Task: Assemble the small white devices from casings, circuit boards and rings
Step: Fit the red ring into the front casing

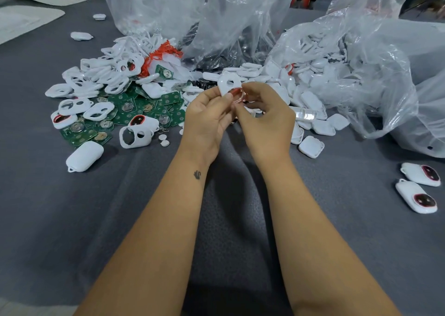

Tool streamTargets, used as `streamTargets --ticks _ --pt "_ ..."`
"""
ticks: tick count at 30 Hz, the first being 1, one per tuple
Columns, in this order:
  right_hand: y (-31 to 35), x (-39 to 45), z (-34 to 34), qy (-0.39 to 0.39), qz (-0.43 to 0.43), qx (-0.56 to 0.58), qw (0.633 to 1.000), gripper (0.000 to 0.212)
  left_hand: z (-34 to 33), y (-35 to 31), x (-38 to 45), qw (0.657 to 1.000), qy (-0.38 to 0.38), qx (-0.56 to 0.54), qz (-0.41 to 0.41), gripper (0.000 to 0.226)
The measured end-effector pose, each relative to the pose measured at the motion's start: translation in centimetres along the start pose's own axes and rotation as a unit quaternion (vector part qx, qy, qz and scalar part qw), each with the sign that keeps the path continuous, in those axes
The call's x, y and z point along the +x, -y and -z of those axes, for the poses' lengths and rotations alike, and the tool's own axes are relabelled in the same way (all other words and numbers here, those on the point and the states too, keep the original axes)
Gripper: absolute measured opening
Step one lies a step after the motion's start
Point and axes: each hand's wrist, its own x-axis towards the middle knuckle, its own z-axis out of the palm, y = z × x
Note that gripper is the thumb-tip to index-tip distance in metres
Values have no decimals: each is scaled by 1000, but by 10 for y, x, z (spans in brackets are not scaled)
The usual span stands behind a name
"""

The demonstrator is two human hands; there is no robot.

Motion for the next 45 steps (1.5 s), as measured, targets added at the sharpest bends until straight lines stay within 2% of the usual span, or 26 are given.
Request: streamTargets --ticks 5,9,16,31,45 --pt "2 3 1 -15 -51 52 997 38 0 0 0 1000 7 -1 3 16" --pt "2 4 2 -21 -79 82 993 31 0 -1 -1 1000 16 0 -5 16" --pt "4 4 2 -20 -46 65 997 26 -1 -2 -1 1000 -9 -14 0 14" --pt "3 2 1 -13 -44 60 997 27 1 -1 0 999 2 41 -19 18" --pt "1 2 1 -28 -55 42 997 23 4 3 0 995 26 92 -8 9"
